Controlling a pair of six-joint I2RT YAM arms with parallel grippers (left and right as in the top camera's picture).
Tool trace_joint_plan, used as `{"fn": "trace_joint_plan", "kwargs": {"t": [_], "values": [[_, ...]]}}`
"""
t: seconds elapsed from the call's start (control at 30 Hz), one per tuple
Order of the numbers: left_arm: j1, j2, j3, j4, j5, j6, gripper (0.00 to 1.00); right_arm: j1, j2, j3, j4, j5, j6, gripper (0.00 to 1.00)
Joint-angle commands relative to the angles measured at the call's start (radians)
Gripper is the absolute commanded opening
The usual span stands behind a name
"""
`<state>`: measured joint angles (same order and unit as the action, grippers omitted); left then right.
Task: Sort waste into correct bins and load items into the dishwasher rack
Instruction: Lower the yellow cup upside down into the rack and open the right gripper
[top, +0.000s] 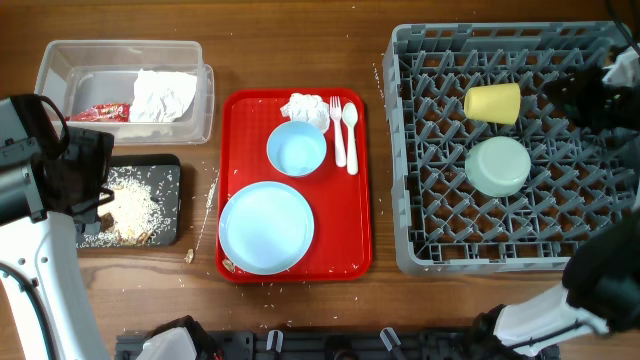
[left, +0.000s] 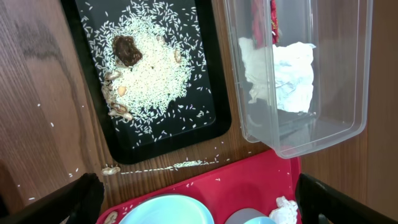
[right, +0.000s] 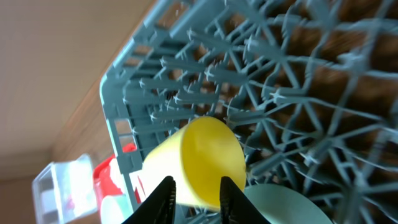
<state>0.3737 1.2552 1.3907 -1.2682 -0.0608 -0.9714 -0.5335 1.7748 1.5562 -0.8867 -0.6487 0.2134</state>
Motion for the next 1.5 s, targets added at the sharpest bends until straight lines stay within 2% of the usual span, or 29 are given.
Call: {"fn": "trace_joint_plan", "kwargs": {"t": [0.0, 0.1, 0.23, 0.3, 0.37, 0.4, 0.53, 0.63, 0.73, 0.93, 1.07, 1.23, 1.47], "values": [[0.004, 0.002, 0.012, 0.0, 0.0, -0.005, 1.0, 0.007, -0.133, -0.002, -0.007, 0.106, 0.033, 0.27], [0.004, 0.002, 0.012, 0.0, 0.0, -0.005, 1.0, 0.06, -0.175, -0.003, -0.02, 0.073, -0.018, 0.25], [0.004, 0.002, 0.012, 0.0, 0.0, -0.005, 1.0, 0.19, -0.151, -0.005, -0.038, 0.094, -0.07, 0.11], [0.004, 0.002, 0.012, 0.0, 0.0, -0.005, 1.0, 0.277, -0.123, -0.006, -0.037, 0.217, -0.05, 0.08], [0.004, 0.002, 0.012, 0.0, 0.0, -0.005, 1.0, 0.353, -0.068, -0.006, -0.037, 0.45, 0.043, 0.06], [0.004, 0.002, 0.012, 0.0, 0.0, -0.005, 1.0, 0.363, -0.048, -0.006, -0.035, 0.488, 0.057, 0.05], [0.004, 0.002, 0.012, 0.0, 0.0, -0.005, 1.0, 0.36, 0.044, -0.005, -0.014, 0.503, 0.051, 0.05], [0.004, 0.002, 0.012, 0.0, 0.0, -0.005, 1.0, 0.342, 0.077, -0.005, -0.015, 0.59, 0.082, 0.04], [0.004, 0.002, 0.012, 0.0, 0.0, -0.005, 1.0, 0.319, 0.071, -0.002, -0.025, 0.684, 0.11, 0.04], [0.004, 0.002, 0.012, 0.0, 0.0, -0.005, 1.0, 0.294, -0.002, -0.002, -0.07, 0.752, 0.159, 0.04], [0.004, 0.002, 0.012, 0.0, 0.0, -0.005, 1.0, 0.295, -0.12, -0.002, -0.083, 0.719, 0.181, 0.05], [0.004, 0.002, 0.012, 0.0, 0.0, -0.005, 1.0, 0.296, -0.21, -0.003, -0.024, 0.383, 0.066, 0.09], [0.004, 0.002, 0.012, 0.0, 0.0, -0.005, 1.0, 0.405, -0.114, -0.004, -0.008, 0.404, 0.009, 0.08]]}}
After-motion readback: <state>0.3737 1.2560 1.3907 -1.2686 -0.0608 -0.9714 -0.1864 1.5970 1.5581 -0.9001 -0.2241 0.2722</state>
